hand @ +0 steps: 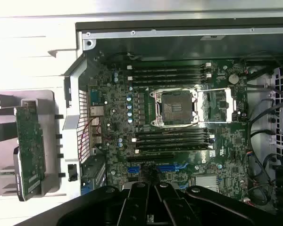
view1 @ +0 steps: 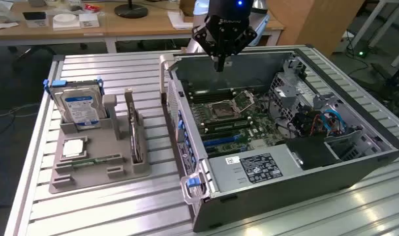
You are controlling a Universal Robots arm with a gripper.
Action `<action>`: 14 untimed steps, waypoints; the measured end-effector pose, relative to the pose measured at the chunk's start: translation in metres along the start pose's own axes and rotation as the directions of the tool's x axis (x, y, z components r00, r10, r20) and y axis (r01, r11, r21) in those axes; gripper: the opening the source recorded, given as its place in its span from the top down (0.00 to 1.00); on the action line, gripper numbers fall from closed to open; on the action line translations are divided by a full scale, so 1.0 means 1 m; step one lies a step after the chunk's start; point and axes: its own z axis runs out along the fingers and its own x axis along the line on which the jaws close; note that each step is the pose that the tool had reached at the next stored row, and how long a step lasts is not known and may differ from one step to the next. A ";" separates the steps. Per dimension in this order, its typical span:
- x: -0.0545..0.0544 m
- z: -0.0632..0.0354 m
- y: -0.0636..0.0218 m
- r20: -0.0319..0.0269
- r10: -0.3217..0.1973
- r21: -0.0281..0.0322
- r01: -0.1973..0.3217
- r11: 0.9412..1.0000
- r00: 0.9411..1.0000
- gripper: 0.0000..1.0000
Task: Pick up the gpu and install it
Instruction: 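Reach for the gpu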
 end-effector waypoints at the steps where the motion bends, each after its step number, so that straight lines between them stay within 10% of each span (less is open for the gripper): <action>1: 0.000 0.0000 0.0000 0.000 0.000 0.000 0.000 1.000 1.000 0.90; 14: 0.009 -0.0002 -0.0006 0.000 0.000 0.000 0.000 1.000 1.000 0.90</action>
